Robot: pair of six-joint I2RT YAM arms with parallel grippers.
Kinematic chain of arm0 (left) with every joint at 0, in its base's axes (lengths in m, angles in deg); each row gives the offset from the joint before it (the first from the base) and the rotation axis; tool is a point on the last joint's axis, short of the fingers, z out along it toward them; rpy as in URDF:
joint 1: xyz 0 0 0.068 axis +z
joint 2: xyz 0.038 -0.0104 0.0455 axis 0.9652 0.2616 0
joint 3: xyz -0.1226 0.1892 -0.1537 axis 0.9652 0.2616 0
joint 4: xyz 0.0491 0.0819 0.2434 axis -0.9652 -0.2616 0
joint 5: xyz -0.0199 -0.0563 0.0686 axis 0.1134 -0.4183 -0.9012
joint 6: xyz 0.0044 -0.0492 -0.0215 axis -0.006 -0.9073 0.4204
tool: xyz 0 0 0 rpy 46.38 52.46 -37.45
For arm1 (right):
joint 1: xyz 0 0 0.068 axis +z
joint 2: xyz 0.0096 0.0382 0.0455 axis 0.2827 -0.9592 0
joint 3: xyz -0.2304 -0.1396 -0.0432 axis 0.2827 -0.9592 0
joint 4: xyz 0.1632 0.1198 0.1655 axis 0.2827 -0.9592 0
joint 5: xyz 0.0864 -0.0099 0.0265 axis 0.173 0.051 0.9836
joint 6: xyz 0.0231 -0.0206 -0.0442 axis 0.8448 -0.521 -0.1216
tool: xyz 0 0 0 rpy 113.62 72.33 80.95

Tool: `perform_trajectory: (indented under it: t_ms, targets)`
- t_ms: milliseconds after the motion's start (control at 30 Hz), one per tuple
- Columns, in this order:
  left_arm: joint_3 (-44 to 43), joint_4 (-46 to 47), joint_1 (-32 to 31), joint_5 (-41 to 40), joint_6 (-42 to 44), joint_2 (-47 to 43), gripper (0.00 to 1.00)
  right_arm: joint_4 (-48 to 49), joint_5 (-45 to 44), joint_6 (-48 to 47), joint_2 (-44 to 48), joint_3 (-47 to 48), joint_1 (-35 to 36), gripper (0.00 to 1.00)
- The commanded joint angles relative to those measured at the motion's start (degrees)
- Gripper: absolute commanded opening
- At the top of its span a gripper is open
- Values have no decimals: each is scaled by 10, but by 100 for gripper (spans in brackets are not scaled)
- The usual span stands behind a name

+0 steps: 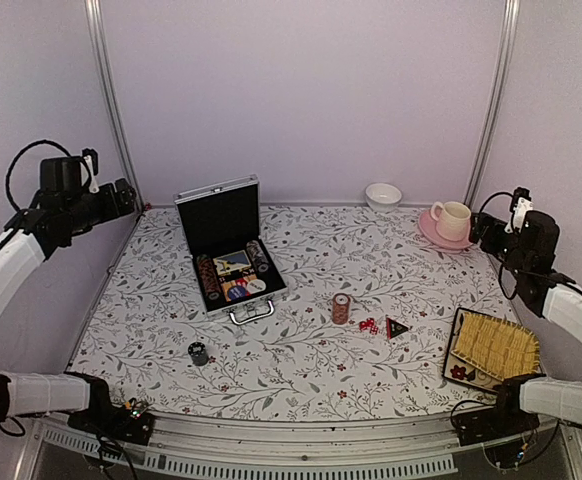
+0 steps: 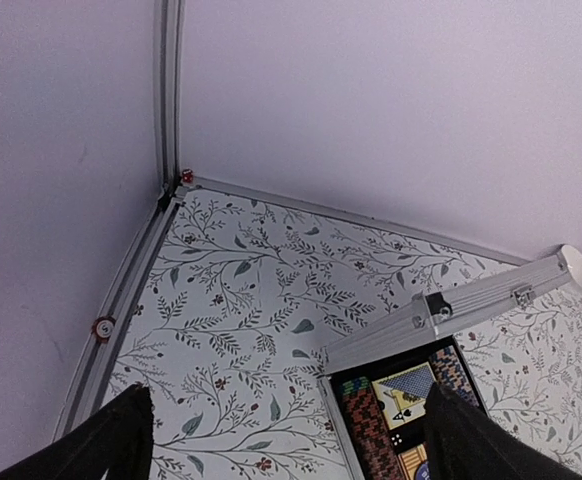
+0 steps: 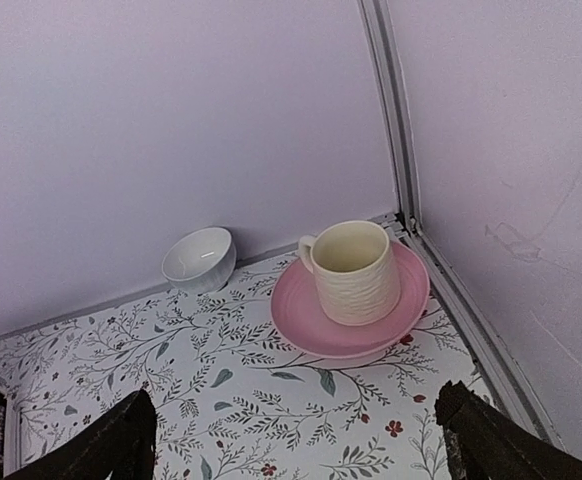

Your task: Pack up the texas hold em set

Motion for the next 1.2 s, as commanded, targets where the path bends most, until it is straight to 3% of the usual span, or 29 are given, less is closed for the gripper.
perform_trajectory:
  t_ms: [0,200,400,533,667,1000,1167]
  targets:
    - [-46,-18,-20,24,33,46,94,-128,-14,-25,-74,99,63,99]
    - [-47,26,-57,47,49,69,94,-193,-25,-15,-140,166,185,99]
    - [66,140,-55,26,71,-14,97,-216,2,45,-260,221,307,99]
    - [65,133,-54,31,131,-35,97,-241,-17,60,-330,271,394,100]
    - [57,113,-53,-7,147,-38,97,-269,-30,75,-384,313,468,93]
    - [64,110,-53,-28,149,-45,97,-325,-81,128,-452,345,496,85]
    - [65,109,-53,-25,152,-43,97,-329,-90,124,-477,350,506,76]
